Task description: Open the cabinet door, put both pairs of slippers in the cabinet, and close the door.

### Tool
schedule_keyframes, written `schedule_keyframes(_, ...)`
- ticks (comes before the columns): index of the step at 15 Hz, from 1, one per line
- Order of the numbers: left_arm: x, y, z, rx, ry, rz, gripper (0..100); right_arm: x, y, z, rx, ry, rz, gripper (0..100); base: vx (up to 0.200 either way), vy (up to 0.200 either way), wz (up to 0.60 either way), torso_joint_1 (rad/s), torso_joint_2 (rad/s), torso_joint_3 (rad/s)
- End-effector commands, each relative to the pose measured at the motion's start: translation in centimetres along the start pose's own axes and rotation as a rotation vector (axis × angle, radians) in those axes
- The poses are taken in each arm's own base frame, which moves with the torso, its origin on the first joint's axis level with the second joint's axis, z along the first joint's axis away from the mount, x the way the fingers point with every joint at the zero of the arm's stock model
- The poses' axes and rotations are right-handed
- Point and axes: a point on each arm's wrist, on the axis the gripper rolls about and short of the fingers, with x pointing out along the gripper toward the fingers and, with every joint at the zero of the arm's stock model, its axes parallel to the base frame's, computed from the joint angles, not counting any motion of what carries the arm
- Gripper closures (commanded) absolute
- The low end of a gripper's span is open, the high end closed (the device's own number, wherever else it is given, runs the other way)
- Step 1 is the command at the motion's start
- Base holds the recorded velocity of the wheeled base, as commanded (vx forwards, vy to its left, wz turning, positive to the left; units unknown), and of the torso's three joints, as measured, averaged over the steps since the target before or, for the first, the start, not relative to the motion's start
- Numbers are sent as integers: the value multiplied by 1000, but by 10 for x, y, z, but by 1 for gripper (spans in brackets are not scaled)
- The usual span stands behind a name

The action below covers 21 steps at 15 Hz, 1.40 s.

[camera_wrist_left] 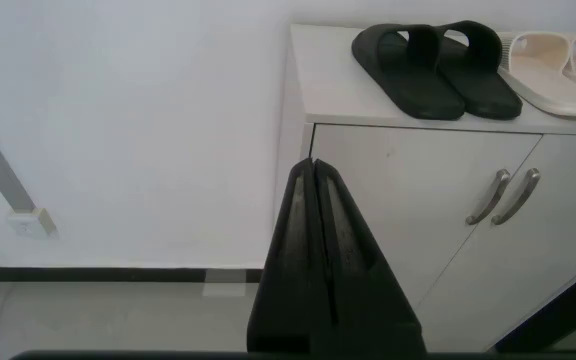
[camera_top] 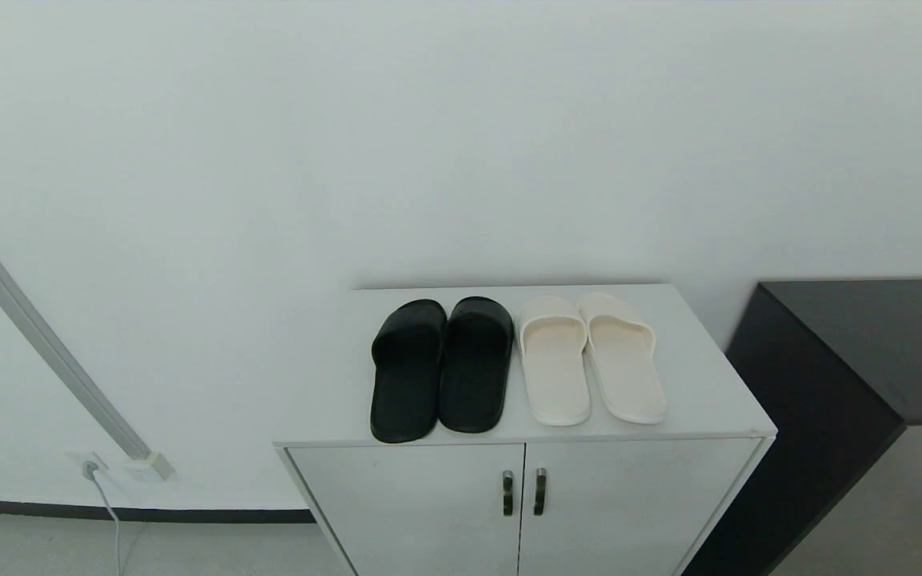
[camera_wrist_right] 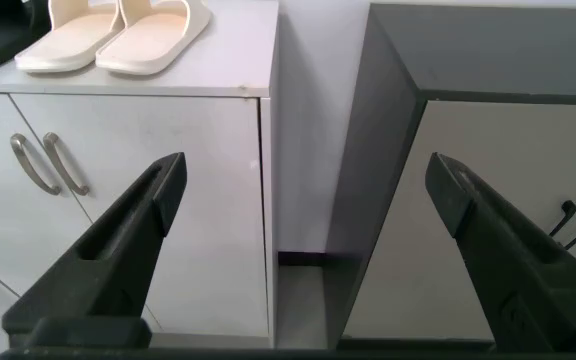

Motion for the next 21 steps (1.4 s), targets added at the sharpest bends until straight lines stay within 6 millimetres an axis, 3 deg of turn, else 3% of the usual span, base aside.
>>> schedule_keyframes(1, 0, 0, 0, 0, 0, 1, 100, 0, 0, 0, -1, 1, 0, 0, 0, 0, 0, 0, 0, 0)
schedule_keyframes(9, 0, 0, 0, -2, 0, 1, 100, 0, 0, 1, 6, -6, -3, 0, 0, 0, 0, 0, 0, 0)
schedule_keyframes(10, 0, 0, 0, -2, 1, 1, 100, -4, -1, 23, 56, -68, -9, 0, 0, 0, 0, 0, 0, 0)
schedule_keyframes(11, 0, 0, 0, 0, 1, 1, 100, -8, -4, 72, 167, -109, 14, 0, 0, 0, 0, 0, 0, 0)
schedule_keyframes(12, 0, 0, 0, -2, 0, 1, 100, 3, -6, 81, 177, -10, 39, 0, 0, 0, 0, 0, 0, 0)
schedule_keyframes(15, 0, 0, 0, -2, 1, 1, 100, 39, -3, 68, 134, 224, 161, 0, 0, 0, 0, 0, 0, 0)
schedule_keyframes(17, 0, 0, 0, -2, 0, 1, 100, 64, 1, 71, 139, 269, 208, 0, 0, 0, 0, 0, 0, 0)
schedule_keyframes(18, 0, 0, 0, -2, 0, 1, 100, 64, 1, 71, 139, 269, 208, 0, 0, 0, 0, 0, 0, 0)
schedule_keyframes(19, 0, 0, 0, -2, 0, 1, 100, 87, 7, 75, 127, 282, 260, 0, 0, 0, 0, 0, 0, 0)
schedule_keyframes(21, 0, 0, 0, -2, 0, 1, 100, 109, 18, 80, 118, 280, 336, 0, 0, 0, 0, 0, 0, 0)
